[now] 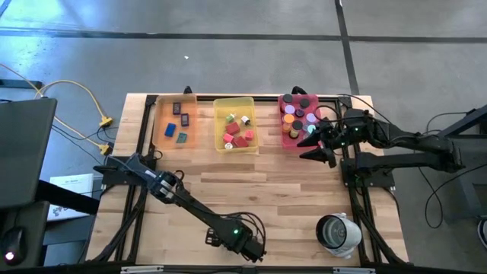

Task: Pick & Place Office items
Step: Put the purple charger adapter into the yellow bin

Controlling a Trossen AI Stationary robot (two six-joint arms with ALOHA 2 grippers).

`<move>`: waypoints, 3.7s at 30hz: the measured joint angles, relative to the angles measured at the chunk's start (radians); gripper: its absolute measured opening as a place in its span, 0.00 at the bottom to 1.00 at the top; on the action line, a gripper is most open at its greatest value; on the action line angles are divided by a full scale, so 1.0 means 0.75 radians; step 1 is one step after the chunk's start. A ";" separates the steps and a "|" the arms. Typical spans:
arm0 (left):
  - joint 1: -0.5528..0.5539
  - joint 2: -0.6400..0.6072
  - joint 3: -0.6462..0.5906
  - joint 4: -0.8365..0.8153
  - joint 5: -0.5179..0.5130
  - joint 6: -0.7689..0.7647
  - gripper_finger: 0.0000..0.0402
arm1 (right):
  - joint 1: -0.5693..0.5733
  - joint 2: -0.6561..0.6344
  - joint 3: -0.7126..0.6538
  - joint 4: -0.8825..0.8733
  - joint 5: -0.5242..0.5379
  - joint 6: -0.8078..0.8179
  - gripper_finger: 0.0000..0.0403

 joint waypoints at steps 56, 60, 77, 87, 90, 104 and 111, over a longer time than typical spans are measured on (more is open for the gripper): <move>0.897 -0.623 0.002 -0.455 -0.418 1.189 0.53 | 0.000 0.009 0.000 -0.086 0.003 -0.214 0.65; 1.066 -0.615 0.003 -0.448 -0.385 1.395 0.53 | 0.000 0.009 0.000 -0.086 0.006 -0.205 0.65; 1.609 -0.467 0.001 -0.313 -0.246 2.134 0.53 | 0.000 0.168 0.000 0.064 0.326 0.018 0.65; 1.609 -0.304 0.001 -0.211 -0.229 2.241 0.53 | 0.000 0.314 0.000 0.181 0.348 0.080 0.65; 1.609 -0.268 0.001 -0.213 -0.234 2.277 0.53 | 0.000 0.334 0.000 0.286 0.343 0.080 0.65; 1.602 -0.171 0.001 -0.179 -0.440 2.435 0.53 | 0.000 0.342 0.001 0.555 0.342 0.074 0.65; 1.580 -0.171 -0.005 -0.205 -0.441 2.534 0.53 | 0.000 0.342 0.001 0.555 0.341 0.086 0.65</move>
